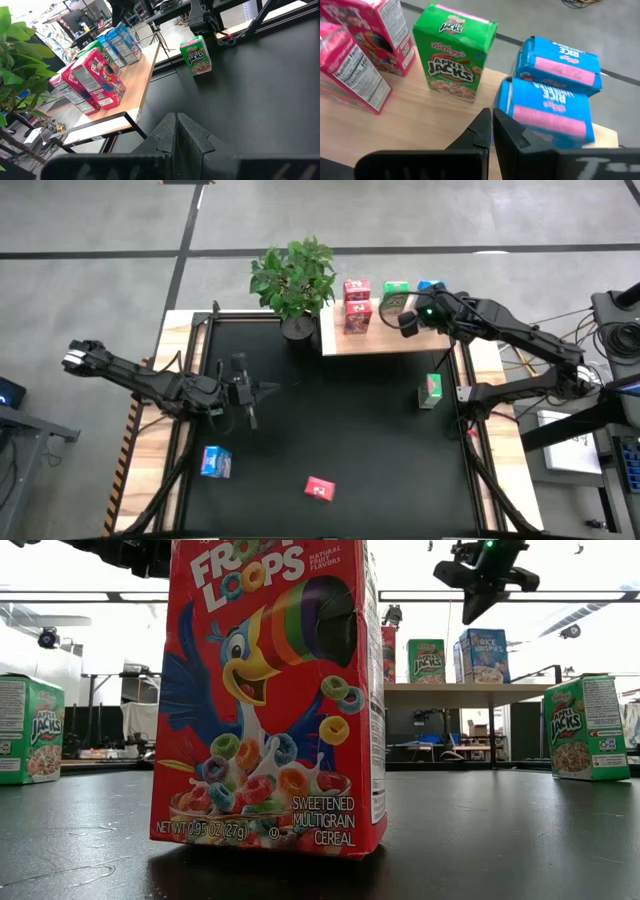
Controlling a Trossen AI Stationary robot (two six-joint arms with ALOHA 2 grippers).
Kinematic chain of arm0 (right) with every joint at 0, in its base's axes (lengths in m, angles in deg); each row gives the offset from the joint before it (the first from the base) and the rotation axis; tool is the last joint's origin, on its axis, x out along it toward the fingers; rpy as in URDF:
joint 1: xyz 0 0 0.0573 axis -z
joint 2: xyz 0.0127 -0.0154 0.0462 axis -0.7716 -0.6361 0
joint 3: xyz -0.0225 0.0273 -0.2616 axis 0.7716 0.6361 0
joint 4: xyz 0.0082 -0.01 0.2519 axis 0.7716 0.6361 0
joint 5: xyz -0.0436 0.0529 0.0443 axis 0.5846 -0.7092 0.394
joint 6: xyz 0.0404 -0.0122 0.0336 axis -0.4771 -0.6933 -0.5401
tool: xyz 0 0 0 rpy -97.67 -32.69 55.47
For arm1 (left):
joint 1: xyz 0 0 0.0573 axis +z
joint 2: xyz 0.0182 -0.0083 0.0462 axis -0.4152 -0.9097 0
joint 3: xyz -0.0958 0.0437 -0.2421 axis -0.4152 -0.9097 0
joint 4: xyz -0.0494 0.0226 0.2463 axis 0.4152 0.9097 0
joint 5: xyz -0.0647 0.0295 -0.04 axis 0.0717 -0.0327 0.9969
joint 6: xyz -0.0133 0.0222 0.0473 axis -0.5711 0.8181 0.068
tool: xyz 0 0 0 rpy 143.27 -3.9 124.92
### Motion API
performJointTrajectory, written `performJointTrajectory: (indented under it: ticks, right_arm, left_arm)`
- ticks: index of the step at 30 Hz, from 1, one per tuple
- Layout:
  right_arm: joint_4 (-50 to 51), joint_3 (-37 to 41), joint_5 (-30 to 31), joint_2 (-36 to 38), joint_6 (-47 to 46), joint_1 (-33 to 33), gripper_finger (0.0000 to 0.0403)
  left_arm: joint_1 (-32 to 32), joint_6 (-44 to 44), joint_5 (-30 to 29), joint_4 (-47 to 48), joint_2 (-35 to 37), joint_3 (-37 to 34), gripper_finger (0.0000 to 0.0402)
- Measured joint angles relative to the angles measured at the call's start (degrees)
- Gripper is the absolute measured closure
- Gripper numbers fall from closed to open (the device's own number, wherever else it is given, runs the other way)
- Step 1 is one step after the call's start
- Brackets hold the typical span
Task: Stack cereal on shelf
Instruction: Put the right blue cereal box on the shelf
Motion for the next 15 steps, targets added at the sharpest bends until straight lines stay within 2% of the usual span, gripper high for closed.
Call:
performJointTrajectory:
  ticks: [7,15]
  right_arm:
    - [-2.5,0.0,0.1,0.1,-0.5,0.0,0.0394]
    - [-4.1,0.0,0.4,-4.3,1.6,0.3,0.0394]
  left_arm:
    - [0.0,0.0,0.0,0.0,0.0,0.0,0.0402]
    - [0.0,0.0,0.0,0.0,0.0,0.0,0.0402]
